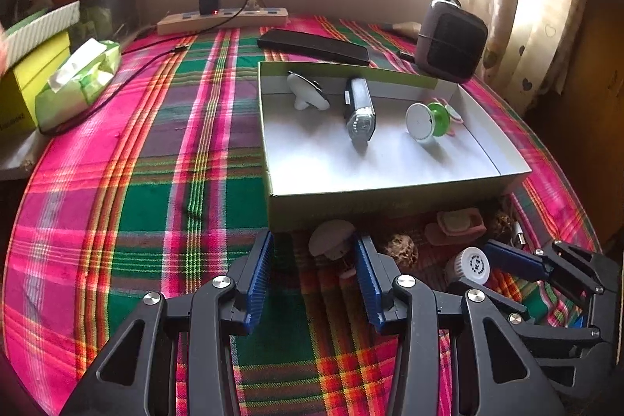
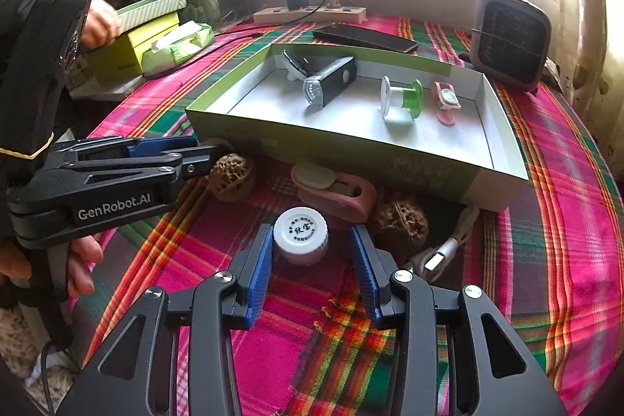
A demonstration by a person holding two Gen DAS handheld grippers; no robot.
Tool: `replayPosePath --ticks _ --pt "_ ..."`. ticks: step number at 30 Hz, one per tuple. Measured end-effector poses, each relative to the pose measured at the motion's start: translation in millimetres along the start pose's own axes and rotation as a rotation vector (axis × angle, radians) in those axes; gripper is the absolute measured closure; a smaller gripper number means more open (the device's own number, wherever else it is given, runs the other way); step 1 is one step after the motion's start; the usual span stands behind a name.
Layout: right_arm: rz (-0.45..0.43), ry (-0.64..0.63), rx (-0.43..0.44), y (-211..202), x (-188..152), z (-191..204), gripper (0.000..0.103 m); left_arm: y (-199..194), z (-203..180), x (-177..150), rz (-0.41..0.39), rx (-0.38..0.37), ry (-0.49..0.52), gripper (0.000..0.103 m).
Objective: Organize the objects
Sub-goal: 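Grasp the white round lidded container with the right tool while the left grasps the white knob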
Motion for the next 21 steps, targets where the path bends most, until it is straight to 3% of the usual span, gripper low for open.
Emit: replayPosePath --ticks 9,12,17,21 --pt "-0.001 -0.005 -0.013 0.2 -0.5 0.7 0.062 2.2 -0.7 1.1 -0.004 0.005 -0.007 0.064" --pt "-0.002 -0.001 -0.012 0.1 -0.5 0.1 0.062 2.1 -1.4 1.2 -0.005 -0.006 -0.009 0.076" --pt "-0.004 -0.006 -0.015 -0.6 -1.5 0.2 0.062 0.9 -4.3 0.8 -0.009 -0.012 -0.004 0.081" --pt "-0.009 -0.002 -0.013 -1.5 -1.6 -0.4 0.073 -0.4 -2.1 0.1 -0.010 -0.019 -0.017 0.081"
Point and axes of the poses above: each gripper's, at about its wrist camera, not at the fingertips, and y roughly the way its jaws point, z to its left, x to its top, the point moved 5 cm from there along y, roughly the way its jaws point, and after that the axes turned 1 degree about x, right-handed, at the moved point
